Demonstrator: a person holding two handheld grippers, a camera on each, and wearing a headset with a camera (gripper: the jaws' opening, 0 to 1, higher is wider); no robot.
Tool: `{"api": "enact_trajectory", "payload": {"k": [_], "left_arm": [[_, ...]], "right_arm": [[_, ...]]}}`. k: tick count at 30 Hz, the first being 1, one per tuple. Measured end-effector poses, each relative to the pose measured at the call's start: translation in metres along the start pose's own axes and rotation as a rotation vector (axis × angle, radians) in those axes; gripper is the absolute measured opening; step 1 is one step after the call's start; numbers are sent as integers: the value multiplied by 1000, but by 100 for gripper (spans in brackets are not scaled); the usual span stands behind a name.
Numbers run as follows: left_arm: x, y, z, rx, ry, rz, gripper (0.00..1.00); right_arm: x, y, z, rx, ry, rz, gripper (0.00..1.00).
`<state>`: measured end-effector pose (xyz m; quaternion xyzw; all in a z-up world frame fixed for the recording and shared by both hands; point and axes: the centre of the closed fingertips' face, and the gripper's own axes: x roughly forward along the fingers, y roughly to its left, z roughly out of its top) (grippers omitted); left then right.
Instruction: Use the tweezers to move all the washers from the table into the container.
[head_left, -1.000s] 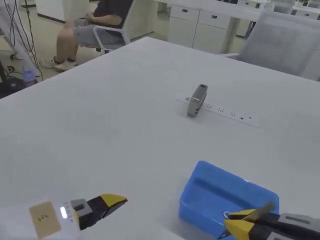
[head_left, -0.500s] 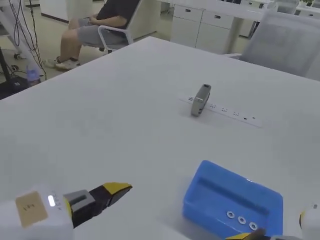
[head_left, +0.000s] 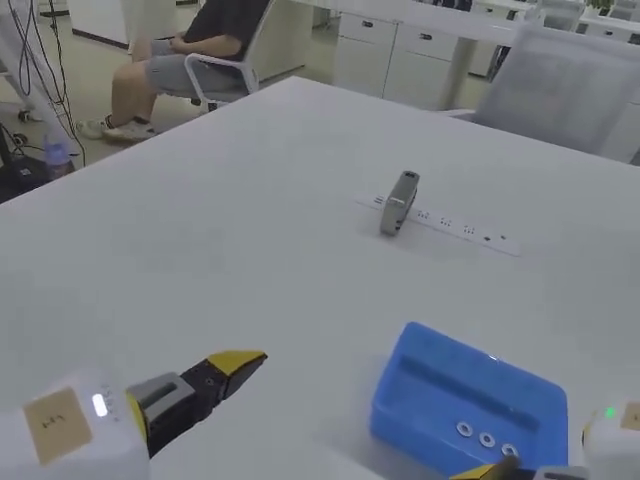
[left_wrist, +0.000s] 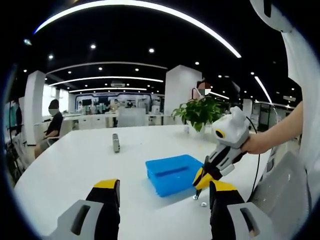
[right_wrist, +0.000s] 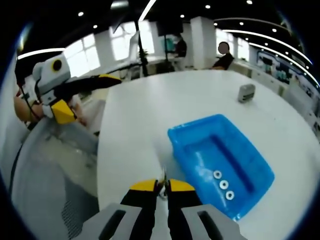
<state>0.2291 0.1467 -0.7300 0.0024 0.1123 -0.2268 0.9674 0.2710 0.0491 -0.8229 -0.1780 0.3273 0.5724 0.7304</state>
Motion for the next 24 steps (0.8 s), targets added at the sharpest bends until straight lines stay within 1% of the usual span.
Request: {"api": "enact_trajectory", "payload": {"k": [2,8,10,12,15,17,18,19,22,24], "left_arm": [[0,0,1,0,-6,-2,74],[0,-2,0,9,0,-11,73],[0,-3,-1,15,3,-10,73],[0,-3,-1,14,3,-11,72],[1,-2,-2,20,12,-8,72],[1,-2,-2,21,10,-8,72],[1,-1,-3,19,9,-8,72],[1,-1,-3,18,9,-8,72],[0,0,-4,18,10,-6,71],[0,1,-5,18,13,-5,70]], "right_arm": [[0,0,0,5,-3,-3,4],[-2,0,-1,31,-12,-15,4],[-3,0,-4,27,-4,-15,4],[-3,0,-4,30,-9,-14,4],[-2,1,-3,16,-14,-16,4],[1,4,-3,-11,-25,-18,4],[2,5,-2,-42,-30,-21,4],[2,6,-3,-48,-33,-25,4],[2,5,-2,-40,-54,-41,4],[2,4,-1,-8,-75,-49,4]]}}
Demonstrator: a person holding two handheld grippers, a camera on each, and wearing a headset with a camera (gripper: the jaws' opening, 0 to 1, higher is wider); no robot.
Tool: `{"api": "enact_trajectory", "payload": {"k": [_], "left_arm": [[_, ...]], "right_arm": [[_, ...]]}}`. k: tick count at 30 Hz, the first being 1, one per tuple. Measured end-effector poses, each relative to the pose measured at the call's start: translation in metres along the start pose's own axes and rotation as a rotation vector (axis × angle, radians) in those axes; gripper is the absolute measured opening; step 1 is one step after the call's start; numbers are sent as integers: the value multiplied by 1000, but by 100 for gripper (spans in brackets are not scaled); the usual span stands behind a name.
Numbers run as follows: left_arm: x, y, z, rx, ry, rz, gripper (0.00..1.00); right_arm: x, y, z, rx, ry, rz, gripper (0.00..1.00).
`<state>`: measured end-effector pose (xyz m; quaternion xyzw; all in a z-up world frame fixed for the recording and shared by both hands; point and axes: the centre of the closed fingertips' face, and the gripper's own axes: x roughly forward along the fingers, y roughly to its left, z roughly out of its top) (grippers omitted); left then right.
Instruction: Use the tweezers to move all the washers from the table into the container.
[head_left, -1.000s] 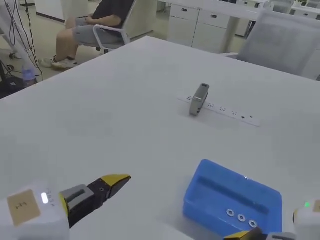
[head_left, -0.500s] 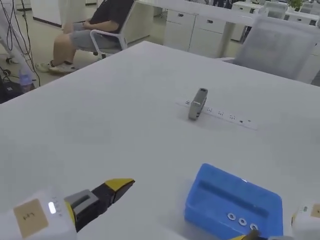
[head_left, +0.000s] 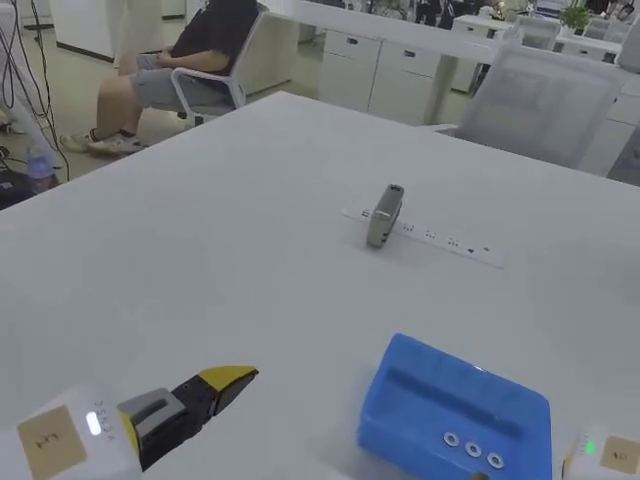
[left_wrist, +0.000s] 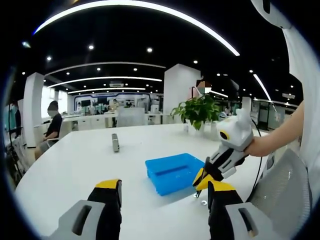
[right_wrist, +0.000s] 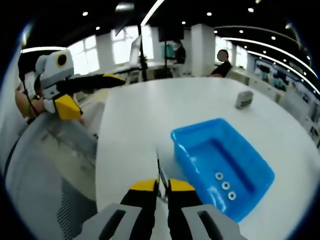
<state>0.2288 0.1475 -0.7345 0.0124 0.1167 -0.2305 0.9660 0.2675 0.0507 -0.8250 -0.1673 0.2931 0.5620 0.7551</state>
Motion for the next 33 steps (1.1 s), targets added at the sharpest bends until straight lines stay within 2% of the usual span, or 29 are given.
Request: {"api": "enact_trajectory", "payload": {"k": [7,11,16,18,21,24,29,33], "left_arm": [[1,-2,-3,7,13,-13,70],[0,-4,2,-20,-14,-25,72],[0,-5,0,-20,1,-26,72],[1,-6,-2,-10,14,-25,72],[0,-5,-4,-10,20,-22,71],[0,-5,-4,-11,22,-22,71],[0,-5,-6,-11,29,-19,70],[0,-4,-7,-9,37,-17,70]], "right_arm": [[1,-1,1,54,-64,-36,4],[-3,-9,1,241,-142,-67,4],[-9,-18,-4,376,-142,-110,3],[-11,-17,-3,373,-150,-121,3],[-12,-10,0,338,-129,-93,4],[-16,-11,6,318,-128,-100,4],[-22,-15,23,303,-150,-89,4],[-29,-20,42,295,-188,-83,4]]}}
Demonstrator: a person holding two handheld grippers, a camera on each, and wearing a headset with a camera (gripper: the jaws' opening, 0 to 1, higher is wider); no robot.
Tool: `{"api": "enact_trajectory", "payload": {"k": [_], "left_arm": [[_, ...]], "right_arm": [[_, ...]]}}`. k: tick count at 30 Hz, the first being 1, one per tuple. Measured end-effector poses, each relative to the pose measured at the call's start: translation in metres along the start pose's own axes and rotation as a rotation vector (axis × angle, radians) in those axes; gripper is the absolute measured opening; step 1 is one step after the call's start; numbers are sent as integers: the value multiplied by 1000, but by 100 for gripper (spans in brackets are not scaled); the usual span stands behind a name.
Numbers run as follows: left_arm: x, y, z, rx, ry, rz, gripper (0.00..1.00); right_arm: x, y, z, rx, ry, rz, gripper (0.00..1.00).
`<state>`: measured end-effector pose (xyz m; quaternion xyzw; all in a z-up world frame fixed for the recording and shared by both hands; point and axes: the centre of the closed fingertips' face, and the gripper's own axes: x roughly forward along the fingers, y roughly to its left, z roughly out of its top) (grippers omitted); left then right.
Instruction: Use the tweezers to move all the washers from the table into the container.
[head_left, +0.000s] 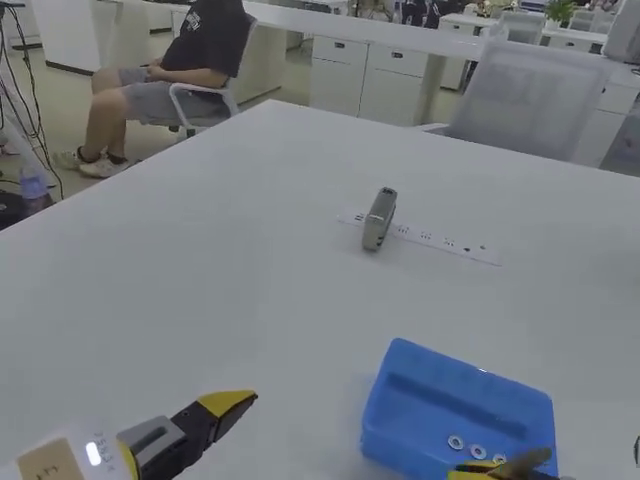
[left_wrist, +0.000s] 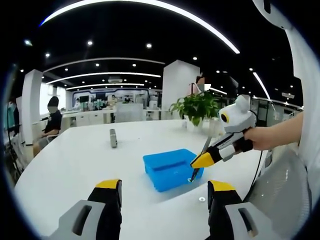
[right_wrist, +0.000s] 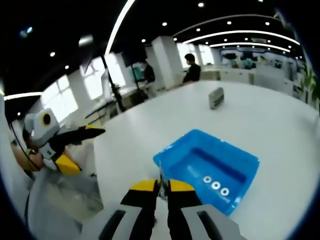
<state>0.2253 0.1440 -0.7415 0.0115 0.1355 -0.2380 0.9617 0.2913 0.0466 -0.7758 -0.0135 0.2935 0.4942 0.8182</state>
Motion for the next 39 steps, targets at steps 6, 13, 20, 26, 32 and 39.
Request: {"api": "enact_trajectory", "payload": {"k": [6,13,20,26,32,39], "left_arm": [[0,-1,-2,4,10,-4,70],[1,-1,-3,6,20,-6,69],[1,-1,-4,10,31,-4,68],[1,0,-6,12,40,-1,67],[1,0,-7,11,44,0,67],[2,0,-8,16,54,-1,65]], "right_arm": [[-4,-9,28,-17,-37,-4,4],[15,-32,33,-43,3,-20,4],[40,-48,24,-63,74,-15,4],[58,-56,13,-78,144,-13,4],[64,-61,5,-113,201,-16,4],[65,-66,6,-128,207,-20,4]]}}
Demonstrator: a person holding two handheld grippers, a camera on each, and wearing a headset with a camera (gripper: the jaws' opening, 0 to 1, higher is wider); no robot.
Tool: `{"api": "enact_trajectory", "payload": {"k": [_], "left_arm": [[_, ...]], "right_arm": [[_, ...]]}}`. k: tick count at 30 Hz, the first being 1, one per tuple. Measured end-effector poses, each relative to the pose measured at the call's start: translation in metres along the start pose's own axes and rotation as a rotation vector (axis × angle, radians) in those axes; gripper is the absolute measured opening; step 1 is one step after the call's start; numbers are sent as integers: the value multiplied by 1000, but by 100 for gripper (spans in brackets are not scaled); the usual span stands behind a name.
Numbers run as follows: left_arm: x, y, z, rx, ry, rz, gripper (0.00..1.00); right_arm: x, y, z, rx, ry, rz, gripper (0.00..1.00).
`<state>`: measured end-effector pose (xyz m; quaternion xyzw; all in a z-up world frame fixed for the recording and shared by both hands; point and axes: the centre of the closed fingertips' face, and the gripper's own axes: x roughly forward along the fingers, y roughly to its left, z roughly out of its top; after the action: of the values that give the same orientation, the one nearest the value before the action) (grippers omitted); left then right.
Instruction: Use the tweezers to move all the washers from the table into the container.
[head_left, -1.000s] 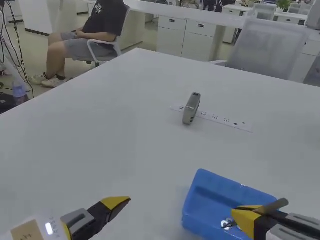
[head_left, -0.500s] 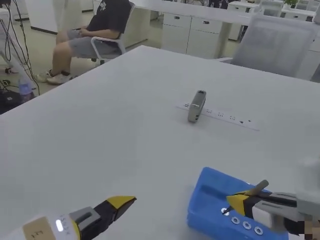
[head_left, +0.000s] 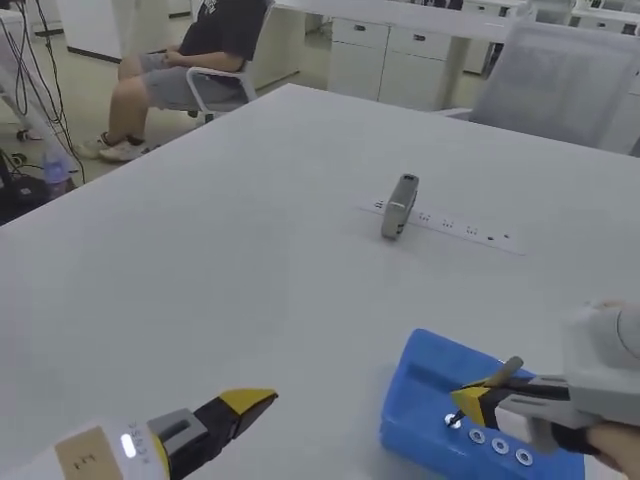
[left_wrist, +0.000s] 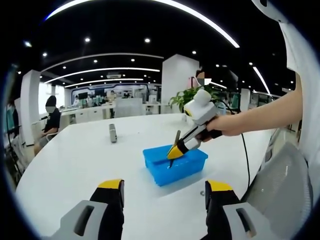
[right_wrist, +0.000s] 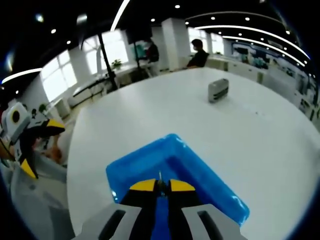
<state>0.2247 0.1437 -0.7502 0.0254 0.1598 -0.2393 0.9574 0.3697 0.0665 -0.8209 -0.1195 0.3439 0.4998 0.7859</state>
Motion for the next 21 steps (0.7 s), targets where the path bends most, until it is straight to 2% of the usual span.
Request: {"api": "enact_trajectory", "payload": {"k": [8,16,21], "left_arm": [[0,0,-1,4,8,2,64],[0,1,-3,9,12,5,63],[0,2,-4,13,22,6,63]], "right_arm": [[-3,0,1,-4,-2,1,4],[-20,14,7,-63,-2,17,2],[-37,27,16,-102,-27,33,2]]}}
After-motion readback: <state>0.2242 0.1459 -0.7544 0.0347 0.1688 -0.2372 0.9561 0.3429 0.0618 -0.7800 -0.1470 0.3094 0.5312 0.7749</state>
